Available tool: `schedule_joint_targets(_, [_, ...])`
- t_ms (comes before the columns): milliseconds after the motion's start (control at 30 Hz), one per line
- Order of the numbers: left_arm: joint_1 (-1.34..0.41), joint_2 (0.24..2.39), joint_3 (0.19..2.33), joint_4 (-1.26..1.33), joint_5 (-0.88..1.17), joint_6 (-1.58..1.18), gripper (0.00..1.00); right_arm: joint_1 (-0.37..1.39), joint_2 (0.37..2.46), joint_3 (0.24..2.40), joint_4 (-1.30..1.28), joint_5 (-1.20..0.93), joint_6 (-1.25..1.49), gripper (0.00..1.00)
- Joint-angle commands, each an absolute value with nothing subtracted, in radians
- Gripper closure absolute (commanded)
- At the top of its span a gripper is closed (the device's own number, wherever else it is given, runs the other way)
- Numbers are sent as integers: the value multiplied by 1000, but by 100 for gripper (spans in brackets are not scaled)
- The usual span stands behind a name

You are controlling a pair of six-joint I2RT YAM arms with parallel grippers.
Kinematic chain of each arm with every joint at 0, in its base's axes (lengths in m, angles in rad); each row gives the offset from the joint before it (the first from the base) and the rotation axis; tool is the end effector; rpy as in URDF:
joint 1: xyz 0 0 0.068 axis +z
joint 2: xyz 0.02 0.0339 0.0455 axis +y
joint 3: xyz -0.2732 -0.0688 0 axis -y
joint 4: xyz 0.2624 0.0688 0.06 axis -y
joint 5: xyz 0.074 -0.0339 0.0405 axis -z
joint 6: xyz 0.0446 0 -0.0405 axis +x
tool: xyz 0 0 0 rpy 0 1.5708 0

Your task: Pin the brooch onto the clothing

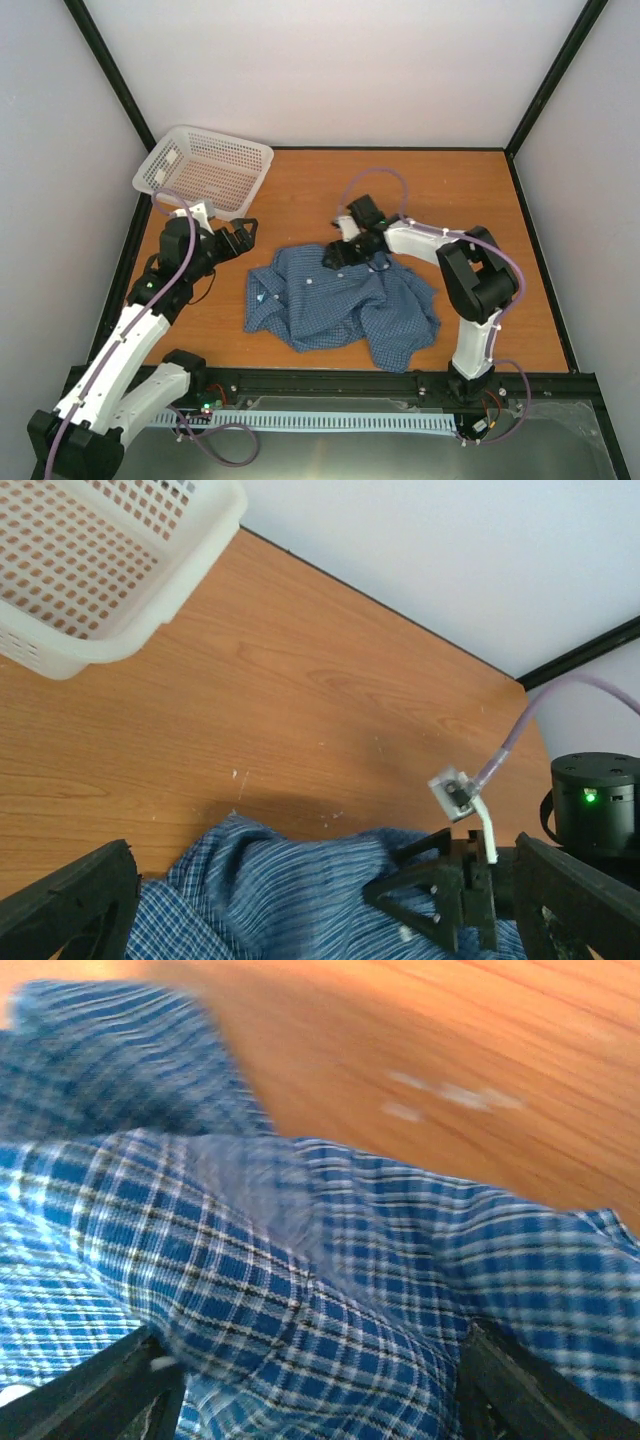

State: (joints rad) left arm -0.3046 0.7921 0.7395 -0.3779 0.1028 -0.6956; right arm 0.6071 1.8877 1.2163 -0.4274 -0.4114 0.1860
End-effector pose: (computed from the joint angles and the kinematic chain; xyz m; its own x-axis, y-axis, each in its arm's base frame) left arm 0.1903 -0.0646 0.3047 -0.5538 -0.4941 -0.6702 0.0422 0.7872 -0.6152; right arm 0.3185 0.2429 0.1545 -0.8432 -0.3793 -0.3810 -0.5253 0.7318 0.4341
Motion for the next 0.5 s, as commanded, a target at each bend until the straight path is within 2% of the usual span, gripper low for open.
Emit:
schedule_joint_targets(0, [-301,855,757,-343,165,-664,0,445,1789,1039,-323,-441,337,28])
schedule_joint_targets(100, [-301,896,752,-327,199,-665,0,431,1663,921,-328,-317,340,28])
schedule_joint_targets(233, [-299,960,744,-302,258,-648,0,441,1519,838,-368,-330,333,27])
schedule_joint_targets(267, [-299,986,749,-307,276,-649,0,450,1485,845,-381,-318,312,24])
schedule_joint_targets(300, [-298,1007,753,-310,295,-651,0,453,1461,862,-396,-307,282,3])
schedule_joint_targets(333, [-298,1030,754,-309,316,-655,0,454,1447,889,-406,-297,247,0])
schedule_joint_targets(467, [-298,1078,740,-300,360,-682,0,472,1508,1056,-448,-305,85,0])
